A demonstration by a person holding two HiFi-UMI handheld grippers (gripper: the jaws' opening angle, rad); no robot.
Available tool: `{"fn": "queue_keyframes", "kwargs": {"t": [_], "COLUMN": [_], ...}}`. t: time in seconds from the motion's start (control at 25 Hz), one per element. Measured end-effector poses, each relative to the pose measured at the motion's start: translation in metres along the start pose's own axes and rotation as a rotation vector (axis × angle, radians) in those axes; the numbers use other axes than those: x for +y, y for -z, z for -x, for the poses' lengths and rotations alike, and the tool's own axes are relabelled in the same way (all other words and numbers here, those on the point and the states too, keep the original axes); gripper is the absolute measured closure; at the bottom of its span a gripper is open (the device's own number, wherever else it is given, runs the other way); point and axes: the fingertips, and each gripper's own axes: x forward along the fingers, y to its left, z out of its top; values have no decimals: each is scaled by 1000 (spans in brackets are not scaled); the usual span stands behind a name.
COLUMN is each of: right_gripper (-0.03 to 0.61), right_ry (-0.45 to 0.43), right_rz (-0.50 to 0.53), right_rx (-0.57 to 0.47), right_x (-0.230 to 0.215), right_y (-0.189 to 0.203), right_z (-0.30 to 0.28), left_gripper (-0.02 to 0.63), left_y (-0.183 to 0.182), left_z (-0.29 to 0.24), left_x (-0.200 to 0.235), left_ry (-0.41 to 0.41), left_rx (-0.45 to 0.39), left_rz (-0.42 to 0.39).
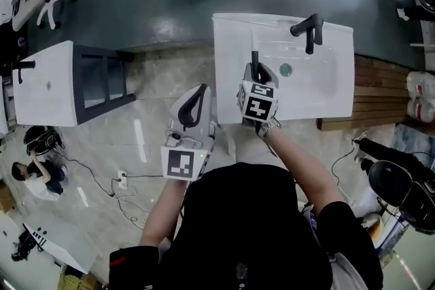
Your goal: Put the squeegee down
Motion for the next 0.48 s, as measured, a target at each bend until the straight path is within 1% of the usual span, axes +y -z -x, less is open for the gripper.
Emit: {"fn": "queue_keyframes", "kwargs": {"t": [0.16,0.36,0.48], "right_gripper": [477,477,477], "right_ry": [24,62,63], "right_rz": [-5,3,-15], "right_rx": [39,30,44], "right_x": [-1,1,3], "right_y": [11,10,12], "right_z": [-12,-20,-25], "left_gripper": [611,612,612], "left_y": [9,14,13], "left_z": [3,3,1], "left_x": [7,16,20], "left_ry": [-30,-57,-67], "left_rx": [24,31,32], "left_rz": [22,30,28]}}
